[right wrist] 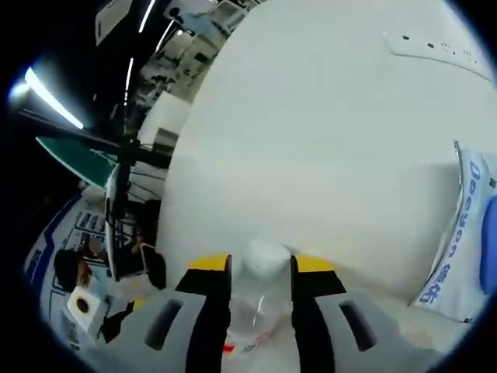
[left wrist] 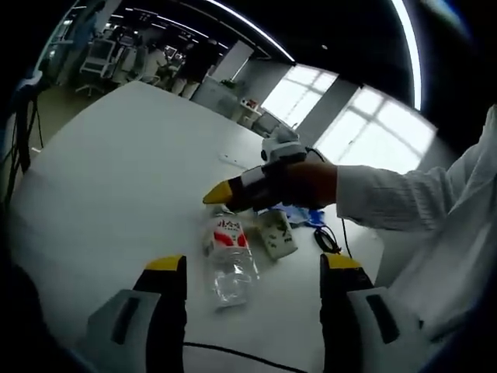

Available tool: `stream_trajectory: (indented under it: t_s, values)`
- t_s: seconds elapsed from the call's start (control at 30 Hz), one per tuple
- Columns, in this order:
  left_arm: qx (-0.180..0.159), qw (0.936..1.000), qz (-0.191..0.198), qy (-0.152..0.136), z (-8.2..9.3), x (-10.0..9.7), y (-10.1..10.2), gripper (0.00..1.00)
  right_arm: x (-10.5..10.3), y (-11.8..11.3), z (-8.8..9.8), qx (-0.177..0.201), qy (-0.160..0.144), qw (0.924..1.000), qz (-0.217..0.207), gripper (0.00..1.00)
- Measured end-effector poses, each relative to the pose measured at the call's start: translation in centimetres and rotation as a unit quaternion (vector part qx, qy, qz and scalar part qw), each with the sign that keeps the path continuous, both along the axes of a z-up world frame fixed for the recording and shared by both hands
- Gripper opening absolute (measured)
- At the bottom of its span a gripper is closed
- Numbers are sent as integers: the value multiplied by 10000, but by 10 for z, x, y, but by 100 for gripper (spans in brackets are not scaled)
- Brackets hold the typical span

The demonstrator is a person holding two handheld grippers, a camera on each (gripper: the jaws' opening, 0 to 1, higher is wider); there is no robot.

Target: Arrange the tabletop items into an orderly group along one side of the table until the central work area is clear of visible clutter.

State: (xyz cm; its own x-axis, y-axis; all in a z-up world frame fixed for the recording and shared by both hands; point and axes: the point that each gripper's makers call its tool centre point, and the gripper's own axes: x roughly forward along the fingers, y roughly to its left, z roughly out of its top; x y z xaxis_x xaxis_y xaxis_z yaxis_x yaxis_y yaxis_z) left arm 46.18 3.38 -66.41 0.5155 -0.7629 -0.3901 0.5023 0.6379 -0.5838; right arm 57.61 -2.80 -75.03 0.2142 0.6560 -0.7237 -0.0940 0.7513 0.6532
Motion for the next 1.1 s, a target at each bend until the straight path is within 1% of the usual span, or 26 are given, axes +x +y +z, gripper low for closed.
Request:
stream_trajectory:
  t_s: [0.07,0.17,0.2,0.33,0.5,0.8,0.87,0.9,0.97,1.0,1.03,1.1]
  values:
    - [-4,10000,0,9,-1,0,0,70,4,-1,-1,-10,-42,10000,-49,26]
    - [2,10000,-14,26,-3,-1,0,70,6,-2,-3,-53,3,10000,-75,22]
    - [-5,10000,-11,30,-3,-1,1,70,5,-1,-3,-2,29,9999,-105,22]
    - [-33,10000,-2,41,-4,0,0,70,8,-2,-4,-26,7,9999,-104,22]
    - [-22,10000,-43,40,-6,2,-2,69,7,-1,-1,-67,-97,9999,-72,21]
    - [-35,9998,-188,35,-11,12,-11,68,6,2,12,-154,-453,9988,48,21]
    - [19,9996,-278,23,-14,15,-13,67,6,3,15,-174,-569,9982,108,21]
    - [39,9994,-333,15,-16,17,-14,67,5,4,18,-165,-675,9975,151,21]
    - [58,9994,-351,23,-20,24,-13,67,2,5,23,-221,-784,9964,226,21]
    - [44,9994,-345,30,-20,27,-13,67,0,7,27,-210,-911,9952,280,21]
    - [-4,9994,-345,33,-20,30,-14,67,-2,7,28,-249,-893,9953,265,21]
    - [-28,9992,-407,57,-23,35,-18,65,-6,8,32,-294,-1012,9940,300,21]
